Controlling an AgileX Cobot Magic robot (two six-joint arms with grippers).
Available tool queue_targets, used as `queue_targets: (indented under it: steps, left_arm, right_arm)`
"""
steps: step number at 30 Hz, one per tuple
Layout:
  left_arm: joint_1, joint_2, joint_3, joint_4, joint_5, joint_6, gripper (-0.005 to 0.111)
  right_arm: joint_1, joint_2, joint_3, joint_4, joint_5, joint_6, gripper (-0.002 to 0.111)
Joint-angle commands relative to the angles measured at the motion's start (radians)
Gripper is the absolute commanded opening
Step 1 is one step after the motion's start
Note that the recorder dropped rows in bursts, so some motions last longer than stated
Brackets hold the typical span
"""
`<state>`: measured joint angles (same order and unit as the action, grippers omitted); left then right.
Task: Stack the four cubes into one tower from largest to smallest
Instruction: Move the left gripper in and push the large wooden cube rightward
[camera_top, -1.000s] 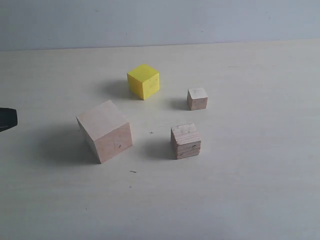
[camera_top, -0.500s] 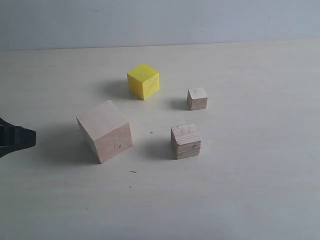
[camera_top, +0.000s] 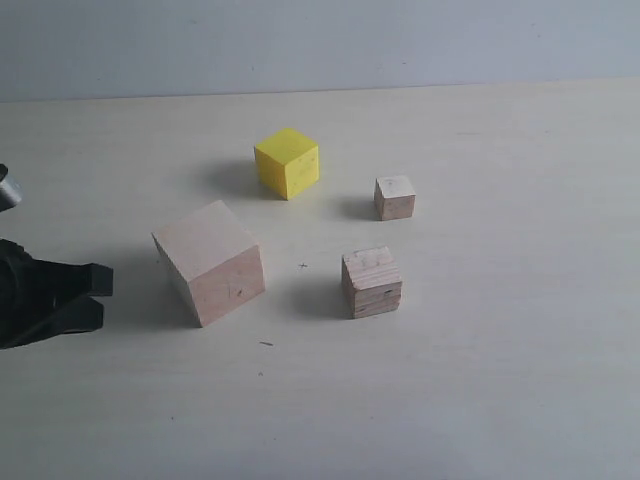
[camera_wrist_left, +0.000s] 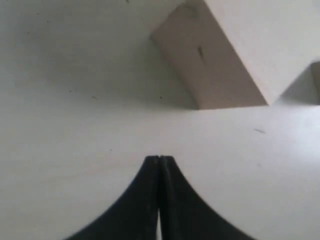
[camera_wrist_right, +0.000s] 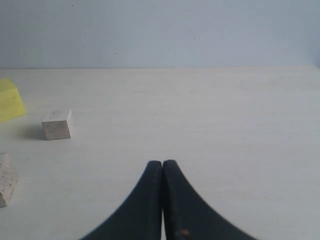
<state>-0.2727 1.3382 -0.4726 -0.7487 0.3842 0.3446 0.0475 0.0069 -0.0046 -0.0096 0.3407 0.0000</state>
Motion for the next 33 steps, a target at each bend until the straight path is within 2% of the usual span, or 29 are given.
queue_targets:
  steps: [1, 8, 14, 20, 22, 29, 33]
  left_arm:
    - [-0.006, 0.094, -0.027, -0.068, -0.073, -0.008, 0.000]
    - [-0.006, 0.207, -0.116, -0.103, -0.118, -0.008, 0.000]
    - [-0.006, 0.298, -0.228, -0.103, -0.057, -0.004, 0.000]
    - [-0.006, 0.374, -0.273, -0.129, -0.042, 0.016, 0.000]
    - [-0.006, 0.388, -0.276, -0.187, -0.039, 0.073, 0.000]
    - [-0.006, 0.428, -0.295, -0.551, 0.047, 0.423, 0.000]
    - [-0.006, 0.451, -0.312, -0.626, 0.062, 0.487, 0.000]
  right_arm:
    - [-0.006, -0.007, 0.005, 0.002, -0.007, 0.000, 0.000]
    - [-0.006, -0.007, 0.005, 0.002, -0.015, 0.000, 0.000]
    - [-0.006, -0.007, 0.005, 0.002, -0.015, 0.000, 0.000]
    - [-0.006, -0.007, 0.005, 0.002, -0.015, 0.000, 0.000]
    - [-0.006, -0.007, 0.005, 0.002, -0.015, 0.000, 0.000]
    - [-0.006, -0.007, 0.005, 0.002, -0.015, 0.000, 0.000]
    - [-0.006, -0.007, 0.005, 0.002, -0.015, 0.000, 0.000]
